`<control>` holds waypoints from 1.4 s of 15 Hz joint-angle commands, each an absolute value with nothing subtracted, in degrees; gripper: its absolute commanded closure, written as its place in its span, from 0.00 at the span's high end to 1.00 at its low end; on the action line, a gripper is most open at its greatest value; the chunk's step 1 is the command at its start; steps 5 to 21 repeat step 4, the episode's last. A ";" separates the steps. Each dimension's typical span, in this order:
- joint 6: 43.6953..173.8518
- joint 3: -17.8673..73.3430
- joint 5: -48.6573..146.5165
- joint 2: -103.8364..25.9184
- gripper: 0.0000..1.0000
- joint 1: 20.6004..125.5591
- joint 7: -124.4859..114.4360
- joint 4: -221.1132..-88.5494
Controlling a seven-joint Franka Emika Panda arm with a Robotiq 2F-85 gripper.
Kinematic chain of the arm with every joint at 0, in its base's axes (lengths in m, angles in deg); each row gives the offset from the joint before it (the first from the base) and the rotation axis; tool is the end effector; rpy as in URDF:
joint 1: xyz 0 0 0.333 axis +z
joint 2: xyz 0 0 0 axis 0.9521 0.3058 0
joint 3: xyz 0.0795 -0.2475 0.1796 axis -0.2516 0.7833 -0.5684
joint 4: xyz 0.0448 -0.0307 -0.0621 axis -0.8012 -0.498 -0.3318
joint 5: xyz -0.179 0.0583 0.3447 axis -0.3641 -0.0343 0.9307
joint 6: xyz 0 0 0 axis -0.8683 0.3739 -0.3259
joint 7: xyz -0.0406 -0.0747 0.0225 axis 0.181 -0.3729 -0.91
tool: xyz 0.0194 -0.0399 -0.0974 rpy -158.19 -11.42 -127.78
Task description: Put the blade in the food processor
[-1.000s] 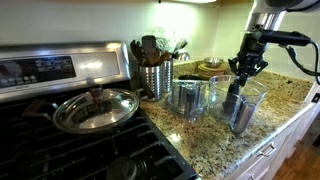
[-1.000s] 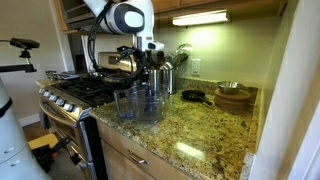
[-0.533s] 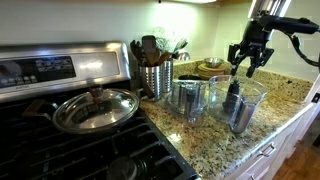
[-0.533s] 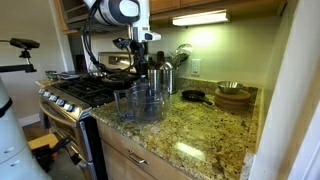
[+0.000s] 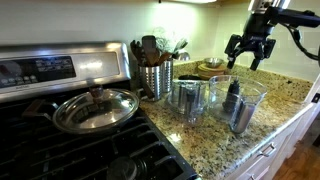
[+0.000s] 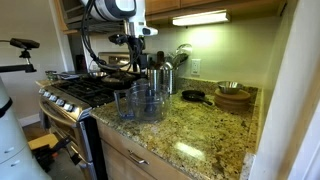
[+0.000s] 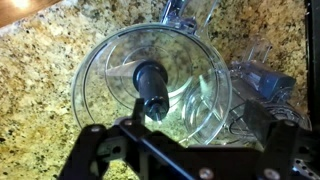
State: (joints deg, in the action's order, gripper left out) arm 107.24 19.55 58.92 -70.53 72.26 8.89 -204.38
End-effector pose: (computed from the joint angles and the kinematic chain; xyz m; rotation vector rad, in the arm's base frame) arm 0.4513 0.0363 0.3979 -3.0023 0.4984 -0.1387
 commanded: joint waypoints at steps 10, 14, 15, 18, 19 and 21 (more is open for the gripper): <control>107.14 19.47 58.82 -70.54 1.00 72.52 8.25 -204.50; 107.14 19.47 58.82 -70.54 1.00 72.52 8.25 -204.50; 107.14 19.47 58.82 -70.54 1.00 72.52 8.25 -204.50; 107.14 19.47 58.82 -70.54 1.00 72.52 8.25 -204.50; 107.14 19.47 58.82 -70.54 1.00 72.52 8.25 -204.50; 107.14 19.47 58.82 -70.54 1.00 72.52 8.25 -204.50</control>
